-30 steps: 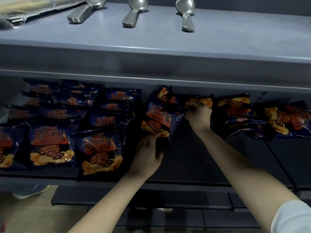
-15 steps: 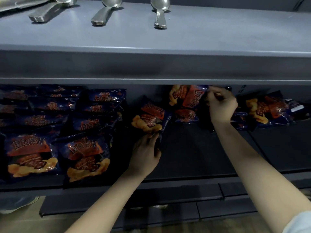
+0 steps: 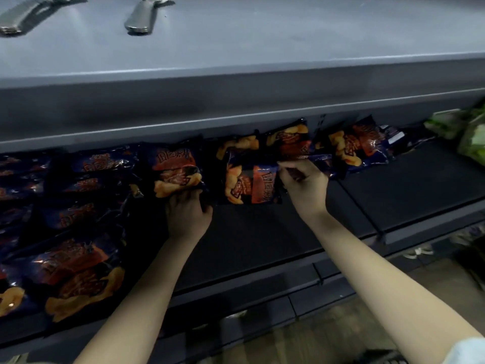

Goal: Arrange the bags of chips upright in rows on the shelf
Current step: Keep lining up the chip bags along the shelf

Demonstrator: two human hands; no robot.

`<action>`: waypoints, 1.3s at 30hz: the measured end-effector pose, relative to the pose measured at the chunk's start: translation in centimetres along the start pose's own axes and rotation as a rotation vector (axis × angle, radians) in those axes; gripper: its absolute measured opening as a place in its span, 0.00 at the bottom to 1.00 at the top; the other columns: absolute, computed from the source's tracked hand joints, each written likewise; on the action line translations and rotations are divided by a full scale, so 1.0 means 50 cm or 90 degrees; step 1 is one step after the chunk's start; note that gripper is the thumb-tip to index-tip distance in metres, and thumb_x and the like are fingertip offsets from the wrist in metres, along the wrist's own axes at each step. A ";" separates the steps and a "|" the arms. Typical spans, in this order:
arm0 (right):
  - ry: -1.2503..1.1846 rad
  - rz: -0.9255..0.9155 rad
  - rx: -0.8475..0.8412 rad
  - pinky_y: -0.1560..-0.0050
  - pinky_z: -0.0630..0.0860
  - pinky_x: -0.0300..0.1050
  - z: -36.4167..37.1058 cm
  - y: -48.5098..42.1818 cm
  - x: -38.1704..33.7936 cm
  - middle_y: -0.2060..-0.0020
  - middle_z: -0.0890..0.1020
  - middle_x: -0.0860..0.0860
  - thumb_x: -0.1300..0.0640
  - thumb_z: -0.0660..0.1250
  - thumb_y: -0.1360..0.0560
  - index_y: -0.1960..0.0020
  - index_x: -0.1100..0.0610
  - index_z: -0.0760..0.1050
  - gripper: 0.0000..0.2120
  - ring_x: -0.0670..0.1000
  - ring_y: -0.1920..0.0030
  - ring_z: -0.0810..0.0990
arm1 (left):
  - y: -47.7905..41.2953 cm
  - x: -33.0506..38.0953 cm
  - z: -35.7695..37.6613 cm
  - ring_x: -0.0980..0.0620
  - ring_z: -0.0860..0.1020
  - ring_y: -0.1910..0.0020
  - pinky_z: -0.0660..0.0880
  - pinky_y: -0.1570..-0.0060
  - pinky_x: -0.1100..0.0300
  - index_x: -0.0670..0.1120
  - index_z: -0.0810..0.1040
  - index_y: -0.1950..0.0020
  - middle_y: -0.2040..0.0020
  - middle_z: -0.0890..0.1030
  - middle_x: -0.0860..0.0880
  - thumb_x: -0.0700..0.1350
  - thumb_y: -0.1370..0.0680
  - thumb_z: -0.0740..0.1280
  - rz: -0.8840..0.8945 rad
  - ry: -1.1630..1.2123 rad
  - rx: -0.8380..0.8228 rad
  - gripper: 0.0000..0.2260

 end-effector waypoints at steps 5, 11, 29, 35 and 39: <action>-0.003 -0.008 -0.017 0.58 0.71 0.25 0.015 0.019 0.000 0.59 0.80 0.49 0.67 0.70 0.29 0.52 0.59 0.83 0.08 0.32 0.59 0.77 | -0.032 -0.014 0.012 0.41 0.64 0.33 0.62 0.34 0.46 0.46 0.71 0.34 0.33 0.70 0.44 0.48 0.25 0.65 -0.009 0.012 -0.020 0.20; -0.008 -0.001 -0.043 0.60 0.71 0.26 0.026 0.034 0.007 0.60 0.79 0.48 0.67 0.70 0.29 0.52 0.58 0.83 0.08 0.36 0.61 0.77 | -0.044 -0.017 0.018 0.39 0.65 0.34 0.62 0.35 0.47 0.44 0.72 0.35 0.34 0.70 0.43 0.46 0.25 0.65 -0.003 -0.017 -0.015 0.19; -0.049 -0.062 -0.055 0.54 0.73 0.26 0.008 0.018 -0.020 0.52 0.79 0.55 0.67 0.70 0.29 0.52 0.59 0.82 0.08 0.41 0.55 0.78 | 0.051 0.175 -0.211 0.52 0.76 0.44 0.73 0.47 0.62 0.44 0.72 0.35 0.41 0.78 0.46 0.55 0.25 0.63 0.253 0.258 0.179 0.22; -0.082 -0.157 -0.082 0.50 0.79 0.37 -0.002 0.022 -0.061 0.46 0.78 0.57 0.64 0.68 0.27 0.51 0.61 0.82 0.06 0.46 0.45 0.78 | 0.041 0.275 -0.144 0.45 0.64 0.31 0.62 0.33 0.49 0.52 0.62 0.27 0.33 0.72 0.46 0.65 0.35 0.70 0.334 -0.094 0.016 0.41; -0.084 -0.237 -0.124 0.49 0.79 0.37 -0.010 0.024 -0.085 0.49 0.80 0.57 0.67 0.68 0.27 0.51 0.62 0.82 0.07 0.46 0.48 0.79 | 0.047 0.283 -0.143 0.45 0.65 0.32 0.47 0.28 0.44 0.48 0.73 0.37 0.39 0.76 0.48 0.68 0.39 0.69 0.363 -0.147 0.074 0.37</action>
Point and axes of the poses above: each hand's wrist, its own y-axis away from the middle knuckle, its own z-axis out of the palm, x = y × z, the point moved 10 cm from there along -y, towards the middle knuckle
